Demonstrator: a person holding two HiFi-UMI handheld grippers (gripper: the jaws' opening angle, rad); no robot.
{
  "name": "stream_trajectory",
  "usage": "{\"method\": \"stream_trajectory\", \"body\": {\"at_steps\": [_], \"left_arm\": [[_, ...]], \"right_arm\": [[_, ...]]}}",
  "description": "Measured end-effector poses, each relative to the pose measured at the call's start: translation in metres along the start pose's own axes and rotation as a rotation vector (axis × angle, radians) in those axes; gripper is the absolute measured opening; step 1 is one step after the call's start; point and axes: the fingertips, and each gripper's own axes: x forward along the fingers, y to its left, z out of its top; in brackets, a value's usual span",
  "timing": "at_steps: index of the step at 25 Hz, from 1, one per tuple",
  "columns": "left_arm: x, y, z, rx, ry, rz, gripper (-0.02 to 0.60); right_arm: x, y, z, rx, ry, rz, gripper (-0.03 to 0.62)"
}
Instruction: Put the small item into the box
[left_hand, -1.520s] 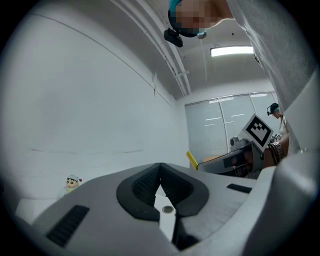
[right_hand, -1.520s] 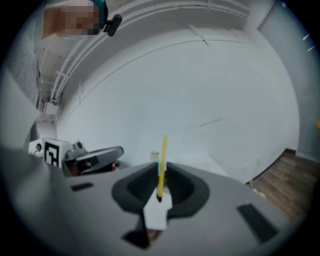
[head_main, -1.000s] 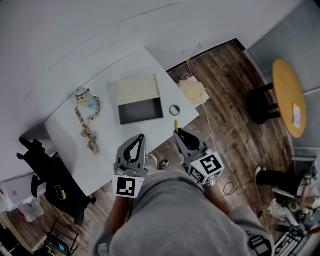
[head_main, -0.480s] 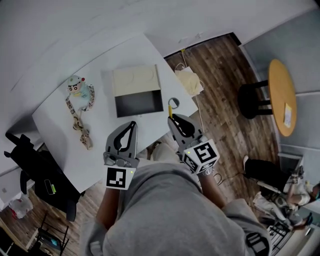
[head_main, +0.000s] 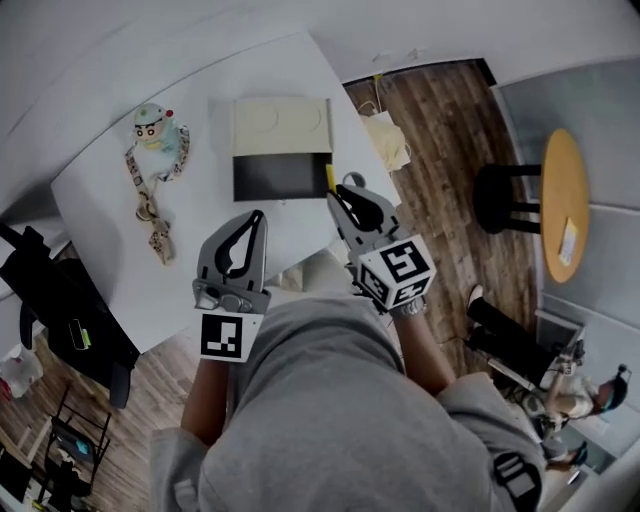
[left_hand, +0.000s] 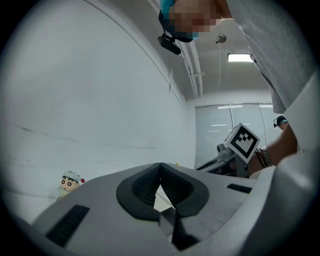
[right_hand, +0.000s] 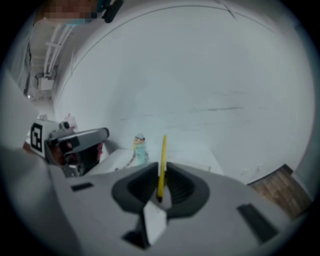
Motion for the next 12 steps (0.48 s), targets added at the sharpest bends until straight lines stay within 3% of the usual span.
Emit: {"method": "stream_trajectory", "body": {"at_steps": [12], "left_arm": [[0.006,0.024,-0.002,-0.041,-0.003,0.197,0.032]], "right_arm": [[0.066,-0.004,-0.025,-0.065,0.195,0.217,0.067]]}}
